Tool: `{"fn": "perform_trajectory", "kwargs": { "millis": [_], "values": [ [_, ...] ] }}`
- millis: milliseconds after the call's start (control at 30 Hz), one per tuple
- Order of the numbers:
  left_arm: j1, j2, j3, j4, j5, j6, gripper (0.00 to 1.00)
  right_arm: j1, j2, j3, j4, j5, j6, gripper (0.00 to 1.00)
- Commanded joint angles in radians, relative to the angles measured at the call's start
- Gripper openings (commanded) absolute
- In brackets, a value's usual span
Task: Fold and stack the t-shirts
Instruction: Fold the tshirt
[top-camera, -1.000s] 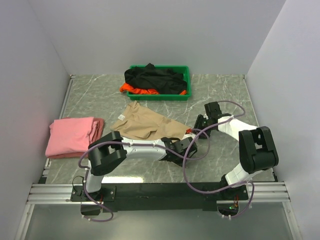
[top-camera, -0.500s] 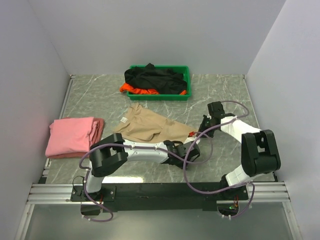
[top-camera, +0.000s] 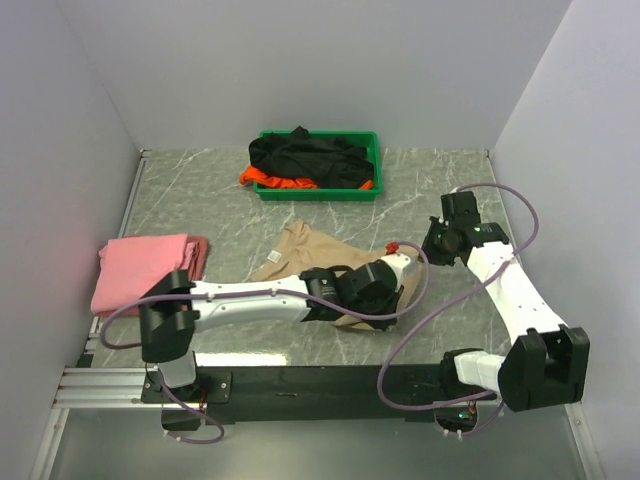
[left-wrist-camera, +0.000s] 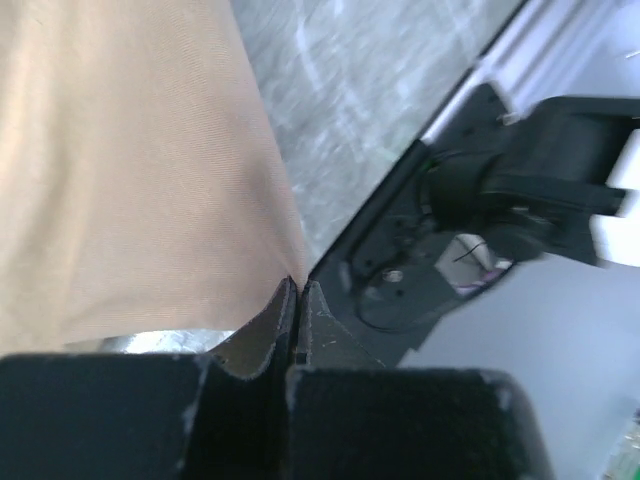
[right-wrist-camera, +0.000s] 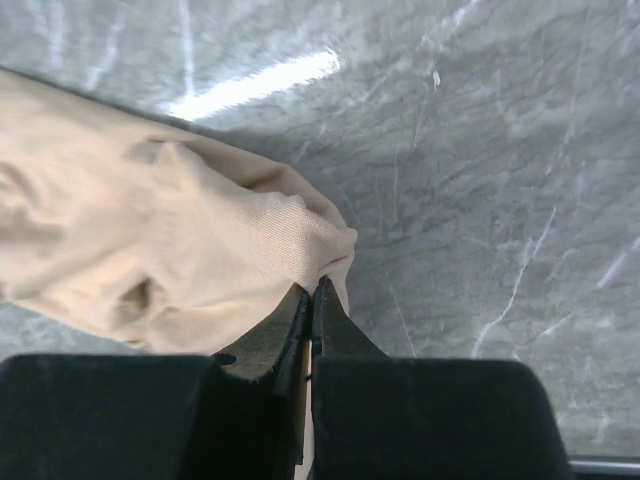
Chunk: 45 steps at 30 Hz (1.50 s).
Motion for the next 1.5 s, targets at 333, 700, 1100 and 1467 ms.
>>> {"fn": "perform_trajectory", "kwargs": {
  "millis": [333,700,1100,1467],
  "values": [
    [0.227,-0.308,-0.221,-0.037,-0.095,-0.083,0.01,0.146,0.075,0.257,-0.014,-0.042,-0.039,0.00],
    [0.464,-0.532,-0.375,-0.161,-0.213,-0.188,0.01,0.317,0.400,0.611,-0.037,-0.017,-0.023,0.00],
    [0.699,-0.520,-0.479,-0.236,-0.258,-0.241,0.01,0.393,0.701,0.917,-0.004,-0.114,-0.029,0.00],
    [0.805,-0.471,-0.567,-0.172,-0.239,-0.273,0.01,0.430,0.879,1.029,0.062,-0.148,-0.034,0.00]
  ]
}}
